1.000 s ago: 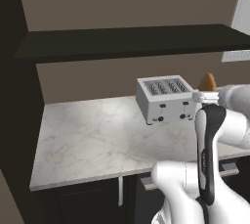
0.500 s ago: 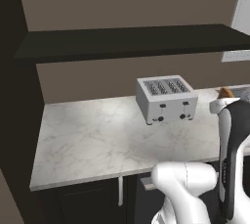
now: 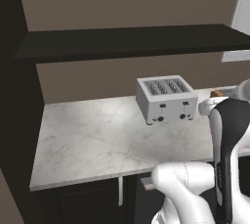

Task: Start the toaster. Once the lever pops up, take the bread to the plate on the dining counter.

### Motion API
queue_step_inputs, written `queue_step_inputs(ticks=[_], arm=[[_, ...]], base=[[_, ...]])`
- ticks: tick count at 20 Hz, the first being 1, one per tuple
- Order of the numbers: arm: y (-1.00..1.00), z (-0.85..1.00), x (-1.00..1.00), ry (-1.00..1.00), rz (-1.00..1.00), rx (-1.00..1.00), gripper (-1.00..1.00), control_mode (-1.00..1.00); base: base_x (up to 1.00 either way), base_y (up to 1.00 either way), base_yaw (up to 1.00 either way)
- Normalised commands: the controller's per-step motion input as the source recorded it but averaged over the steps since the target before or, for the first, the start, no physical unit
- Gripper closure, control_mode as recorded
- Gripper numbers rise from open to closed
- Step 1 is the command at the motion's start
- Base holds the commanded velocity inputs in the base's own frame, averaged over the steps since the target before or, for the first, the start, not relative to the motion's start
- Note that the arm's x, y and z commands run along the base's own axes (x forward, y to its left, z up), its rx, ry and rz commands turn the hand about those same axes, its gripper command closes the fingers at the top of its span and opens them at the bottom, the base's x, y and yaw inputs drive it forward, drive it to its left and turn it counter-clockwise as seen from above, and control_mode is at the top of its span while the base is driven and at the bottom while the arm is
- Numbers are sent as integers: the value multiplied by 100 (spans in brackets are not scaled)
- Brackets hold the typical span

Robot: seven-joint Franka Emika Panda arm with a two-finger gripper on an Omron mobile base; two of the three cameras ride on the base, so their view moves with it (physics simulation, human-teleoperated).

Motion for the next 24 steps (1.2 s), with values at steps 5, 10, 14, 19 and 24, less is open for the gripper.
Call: queue_step_inputs(ticks=[5, 10, 14, 19, 24], arm=[[46, 0, 0, 0, 1, 0, 100, -100], [23, 0, 0, 0, 2, 0, 100, -100], [0, 0, 8, 0, 7, 0, 100, -100], [0, 0, 0, 0, 5, 0, 100, -100], [0, 0, 0, 0, 3, 0, 100, 100]], base=[[0, 0, 0], [0, 0, 0], [0, 0, 0], [0, 0, 0], [-1, 0, 0]])
